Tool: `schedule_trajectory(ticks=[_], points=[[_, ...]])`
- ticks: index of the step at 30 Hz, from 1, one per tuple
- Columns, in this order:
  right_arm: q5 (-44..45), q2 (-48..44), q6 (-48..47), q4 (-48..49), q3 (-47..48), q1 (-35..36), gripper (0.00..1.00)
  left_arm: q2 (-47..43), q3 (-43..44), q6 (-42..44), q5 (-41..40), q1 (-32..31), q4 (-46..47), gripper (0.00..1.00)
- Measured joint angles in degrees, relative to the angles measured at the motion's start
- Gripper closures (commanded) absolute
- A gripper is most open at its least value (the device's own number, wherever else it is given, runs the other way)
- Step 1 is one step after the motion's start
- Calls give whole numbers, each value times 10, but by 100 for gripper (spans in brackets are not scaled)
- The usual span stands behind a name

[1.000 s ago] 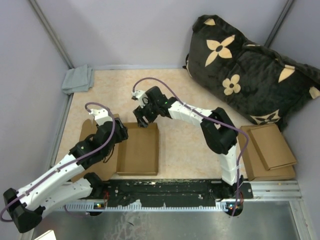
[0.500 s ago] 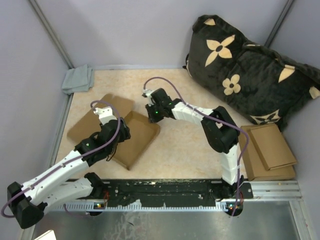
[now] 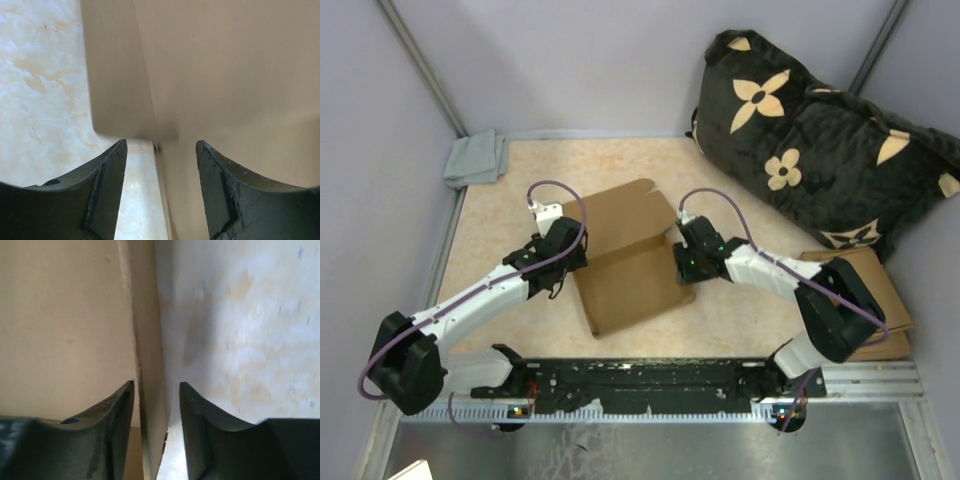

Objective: Fold the paper box

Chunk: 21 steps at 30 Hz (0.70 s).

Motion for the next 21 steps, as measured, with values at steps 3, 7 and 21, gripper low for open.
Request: schedule_trajectory(ticks=[3, 7, 21], points=[[0, -44, 25, -26, -44, 9, 24, 26, 7, 14, 27, 44, 10, 37], [2, -89, 49, -40, -53, 11, 7, 31, 15, 26, 56, 64, 9, 39], [27, 34, 11, -32, 85, 3, 72, -105, -19, 36, 200, 64, -39, 45]])
